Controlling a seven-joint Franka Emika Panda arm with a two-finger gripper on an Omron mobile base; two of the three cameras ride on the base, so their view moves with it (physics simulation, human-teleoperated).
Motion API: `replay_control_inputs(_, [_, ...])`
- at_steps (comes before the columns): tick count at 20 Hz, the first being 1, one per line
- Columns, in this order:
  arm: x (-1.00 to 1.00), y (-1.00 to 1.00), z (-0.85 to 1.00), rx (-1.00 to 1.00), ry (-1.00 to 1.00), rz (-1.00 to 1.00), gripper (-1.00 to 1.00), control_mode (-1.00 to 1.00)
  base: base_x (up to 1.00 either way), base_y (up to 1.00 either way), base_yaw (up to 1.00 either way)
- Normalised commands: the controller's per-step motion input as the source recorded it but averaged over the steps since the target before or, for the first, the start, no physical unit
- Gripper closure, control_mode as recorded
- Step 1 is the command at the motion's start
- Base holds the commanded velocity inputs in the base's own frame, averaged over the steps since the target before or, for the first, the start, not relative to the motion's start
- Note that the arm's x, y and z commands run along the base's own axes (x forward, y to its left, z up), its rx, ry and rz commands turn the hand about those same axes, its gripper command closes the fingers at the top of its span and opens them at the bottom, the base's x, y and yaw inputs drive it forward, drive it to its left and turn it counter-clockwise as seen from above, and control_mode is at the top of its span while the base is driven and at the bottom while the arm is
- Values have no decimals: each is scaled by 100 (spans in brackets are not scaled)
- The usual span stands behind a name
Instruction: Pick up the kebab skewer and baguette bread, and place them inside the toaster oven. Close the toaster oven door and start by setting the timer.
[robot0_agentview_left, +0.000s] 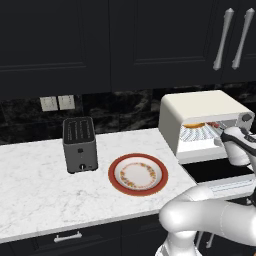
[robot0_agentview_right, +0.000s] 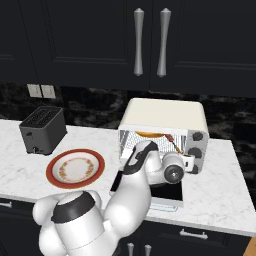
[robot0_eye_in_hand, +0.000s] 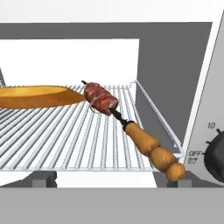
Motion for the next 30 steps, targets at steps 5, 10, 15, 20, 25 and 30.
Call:
replay_control_inputs(5, [3,-1,0,1,0,0,-100,-100,0,0,0])
replay_control_inputs(10, [0,0,-2,0,0,0,-100,-100,0,0,0])
replay_control_inputs(15, [-2,0,-4,0,0,0,-100,-100,0,0,0])
replay_control_inputs(20, [-12,0,-2,0,0,0,-100,-100,0,0,0])
replay_control_inputs(25, [-9,0,1,0,0,0,-100,-100,0,0,0])
replay_control_inputs(30, [2,0,10,0,-3,0,-100,-100,0,0,0])
